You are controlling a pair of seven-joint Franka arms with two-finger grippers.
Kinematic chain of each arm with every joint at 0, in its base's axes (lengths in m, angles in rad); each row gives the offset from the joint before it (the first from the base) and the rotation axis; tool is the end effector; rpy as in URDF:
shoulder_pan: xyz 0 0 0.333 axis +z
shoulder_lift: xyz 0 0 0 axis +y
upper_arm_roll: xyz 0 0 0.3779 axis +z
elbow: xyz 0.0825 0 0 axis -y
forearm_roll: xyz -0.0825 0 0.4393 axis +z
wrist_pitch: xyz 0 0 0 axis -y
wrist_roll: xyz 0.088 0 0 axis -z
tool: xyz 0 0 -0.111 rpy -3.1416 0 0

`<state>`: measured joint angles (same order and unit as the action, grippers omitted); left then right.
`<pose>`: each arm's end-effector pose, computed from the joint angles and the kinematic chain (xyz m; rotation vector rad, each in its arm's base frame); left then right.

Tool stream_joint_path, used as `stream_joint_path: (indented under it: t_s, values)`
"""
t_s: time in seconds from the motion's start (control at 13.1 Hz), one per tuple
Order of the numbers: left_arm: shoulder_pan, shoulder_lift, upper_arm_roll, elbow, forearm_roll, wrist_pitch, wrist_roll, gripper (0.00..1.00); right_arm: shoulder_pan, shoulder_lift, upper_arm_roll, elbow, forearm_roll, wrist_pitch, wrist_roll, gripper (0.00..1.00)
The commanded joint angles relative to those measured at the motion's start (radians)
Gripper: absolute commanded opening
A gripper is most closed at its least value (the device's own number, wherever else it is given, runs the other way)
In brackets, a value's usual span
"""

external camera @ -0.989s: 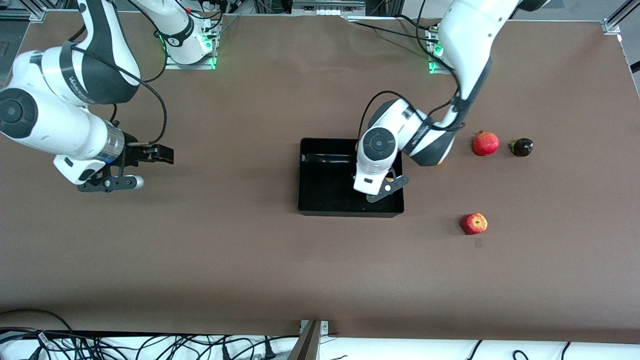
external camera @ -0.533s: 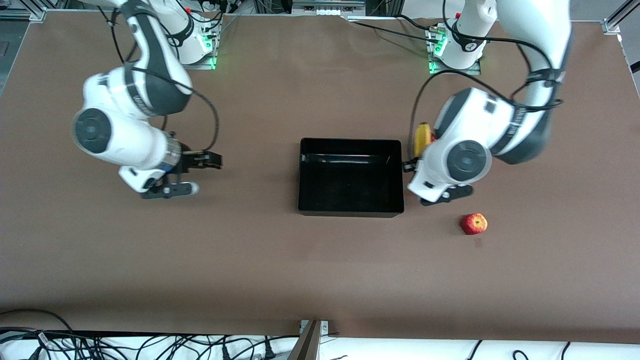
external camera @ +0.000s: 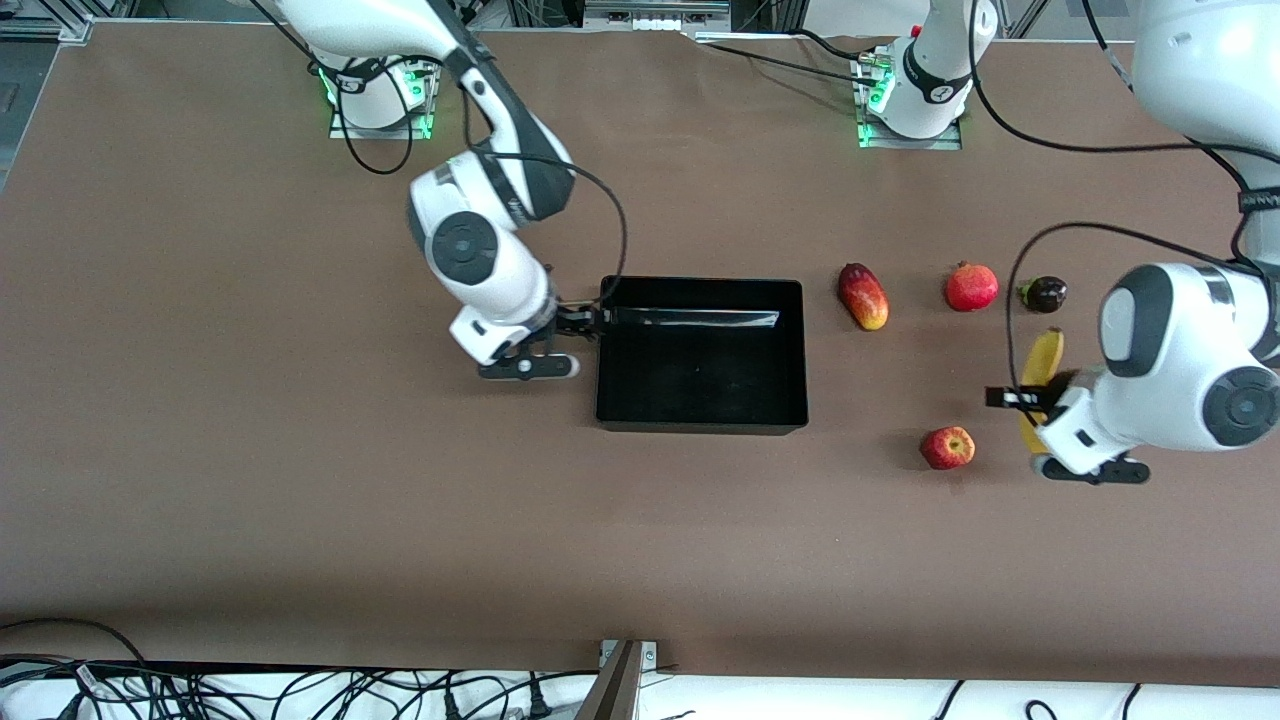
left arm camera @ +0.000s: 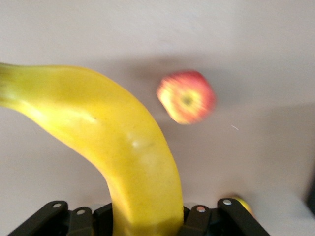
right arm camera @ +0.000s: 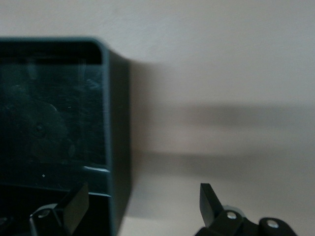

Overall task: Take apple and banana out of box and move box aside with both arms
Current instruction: 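Lift the banana out with the left gripper while the right gripper grips the tray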

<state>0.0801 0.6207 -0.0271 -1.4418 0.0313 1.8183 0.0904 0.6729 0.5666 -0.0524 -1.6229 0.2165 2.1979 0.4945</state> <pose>0.7702 0.0474 0.3289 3.1129 -0.0711 -0.3821 0.6164 0.4576 0.3107 -3.0090 -0.0119 0.1048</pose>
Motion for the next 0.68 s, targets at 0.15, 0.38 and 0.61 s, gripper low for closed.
stream_joint_path:
  t_s: [0.15,0.38,0.61]
  values:
    - [0.069,0.134,-0.007,-0.055,0.038,0.310,0.127,0.00,0.094,0.111,-0.018,0.043,-0.026,0.098,0.094,0.75]
    - [0.085,0.168,-0.007,-0.146,0.077,0.487,0.152,0.00,0.091,0.116,-0.018,0.037,-0.042,0.092,0.090,0.00]
    - [0.104,0.197,-0.007,-0.161,0.136,0.539,0.155,0.00,0.062,0.107,-0.020,0.037,-0.042,0.040,0.072,0.00]
